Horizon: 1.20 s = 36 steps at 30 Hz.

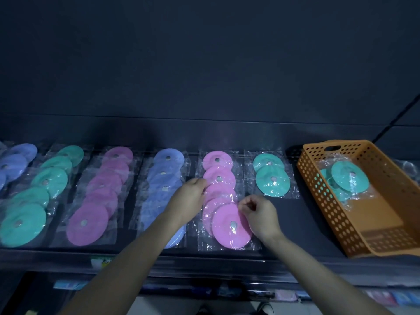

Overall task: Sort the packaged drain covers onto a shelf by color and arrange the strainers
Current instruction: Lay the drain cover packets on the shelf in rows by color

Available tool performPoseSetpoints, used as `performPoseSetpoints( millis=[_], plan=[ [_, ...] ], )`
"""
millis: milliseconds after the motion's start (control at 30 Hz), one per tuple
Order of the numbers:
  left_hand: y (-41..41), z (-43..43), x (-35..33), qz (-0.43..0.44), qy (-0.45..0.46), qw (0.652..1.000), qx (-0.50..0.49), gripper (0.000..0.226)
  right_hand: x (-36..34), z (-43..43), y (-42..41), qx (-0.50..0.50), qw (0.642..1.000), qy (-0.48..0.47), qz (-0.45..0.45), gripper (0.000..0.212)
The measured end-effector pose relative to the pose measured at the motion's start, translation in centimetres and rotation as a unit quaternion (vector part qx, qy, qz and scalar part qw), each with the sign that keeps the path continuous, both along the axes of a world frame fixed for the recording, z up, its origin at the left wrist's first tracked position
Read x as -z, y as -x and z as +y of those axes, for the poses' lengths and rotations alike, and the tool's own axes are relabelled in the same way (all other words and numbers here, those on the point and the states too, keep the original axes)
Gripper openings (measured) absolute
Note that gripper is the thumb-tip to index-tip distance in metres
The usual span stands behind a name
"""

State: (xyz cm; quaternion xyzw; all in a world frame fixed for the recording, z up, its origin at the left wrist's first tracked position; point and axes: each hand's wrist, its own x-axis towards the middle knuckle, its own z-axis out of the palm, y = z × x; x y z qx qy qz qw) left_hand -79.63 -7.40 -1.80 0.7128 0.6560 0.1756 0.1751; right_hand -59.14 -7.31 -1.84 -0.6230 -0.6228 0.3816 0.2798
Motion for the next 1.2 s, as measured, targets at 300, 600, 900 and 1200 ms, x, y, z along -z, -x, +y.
performPoseSetpoints(
  millis=[300, 600, 900, 1200],
  plan=[
    [-0.3, 0.8, -0.1, 0.104, 0.045, 0.990, 0.084, 0.047, 0.1, 1.0, 0.9, 0.017, 0.999, -0.015, -0.044, 0.025],
    [1.5, -2.2, 0.4, 0.035, -0.067, 0.994, 0.077, 0.051, 1.1, -1.5, -1.2, -0.197, 0.959, -0.119, -0.165, 0.059],
    [4.2, -4.7, 2.1, 0.126, 0.033, 0.991, 0.007, 0.092, 1.9, -2.4, 0.0, -0.250, 0.899, -0.223, -0.283, 0.061],
    [4.9, -4.8, 1.6, 0.144, 0.038, 0.989, 0.008, 0.118, 1.5, -3.0, 0.5, -0.209, 0.921, -0.252, -0.213, 0.071]
  ],
)
